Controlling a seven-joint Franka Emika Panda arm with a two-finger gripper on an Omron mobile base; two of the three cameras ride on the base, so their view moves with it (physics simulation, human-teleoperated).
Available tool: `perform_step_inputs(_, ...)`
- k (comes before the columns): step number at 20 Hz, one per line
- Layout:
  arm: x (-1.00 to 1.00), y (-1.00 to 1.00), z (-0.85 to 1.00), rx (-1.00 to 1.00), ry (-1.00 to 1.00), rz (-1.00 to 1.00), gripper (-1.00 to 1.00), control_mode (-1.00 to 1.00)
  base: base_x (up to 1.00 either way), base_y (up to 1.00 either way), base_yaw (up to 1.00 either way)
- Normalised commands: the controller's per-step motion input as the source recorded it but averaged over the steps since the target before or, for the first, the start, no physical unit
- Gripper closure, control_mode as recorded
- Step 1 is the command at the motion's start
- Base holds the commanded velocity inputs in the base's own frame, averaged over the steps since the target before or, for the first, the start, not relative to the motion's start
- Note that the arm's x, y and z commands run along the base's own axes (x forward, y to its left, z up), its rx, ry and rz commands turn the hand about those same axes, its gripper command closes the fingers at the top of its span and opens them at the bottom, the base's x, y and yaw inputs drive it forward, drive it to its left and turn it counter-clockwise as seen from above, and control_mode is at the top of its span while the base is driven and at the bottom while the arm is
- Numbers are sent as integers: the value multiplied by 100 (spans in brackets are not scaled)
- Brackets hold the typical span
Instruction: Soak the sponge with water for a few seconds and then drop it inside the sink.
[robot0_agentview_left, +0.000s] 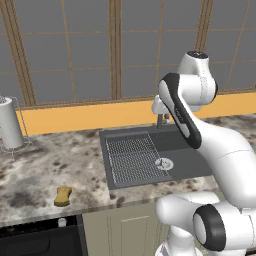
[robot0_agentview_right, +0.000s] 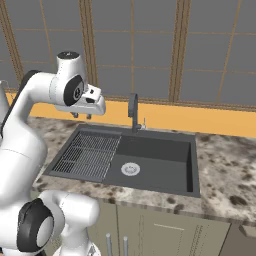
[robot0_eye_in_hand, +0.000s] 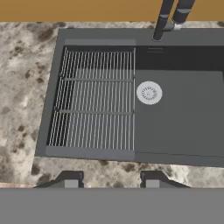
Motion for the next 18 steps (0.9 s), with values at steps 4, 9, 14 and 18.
perform_step_inputs(4, -2, -18, 0, 0, -4, 0, -100, -100, 0, 0, 0)
perform_step_inputs(9, -24, -13, 0, 0, -6, 0, -100, -100, 0, 0, 0)
perform_step_inputs(14, -39, 0, 0, 0, -8, 0, -100, -100, 0, 0, 0)
perform_step_inputs(18, -41, 0, 0, 0, -9, 0, -100, -100, 0, 0, 0)
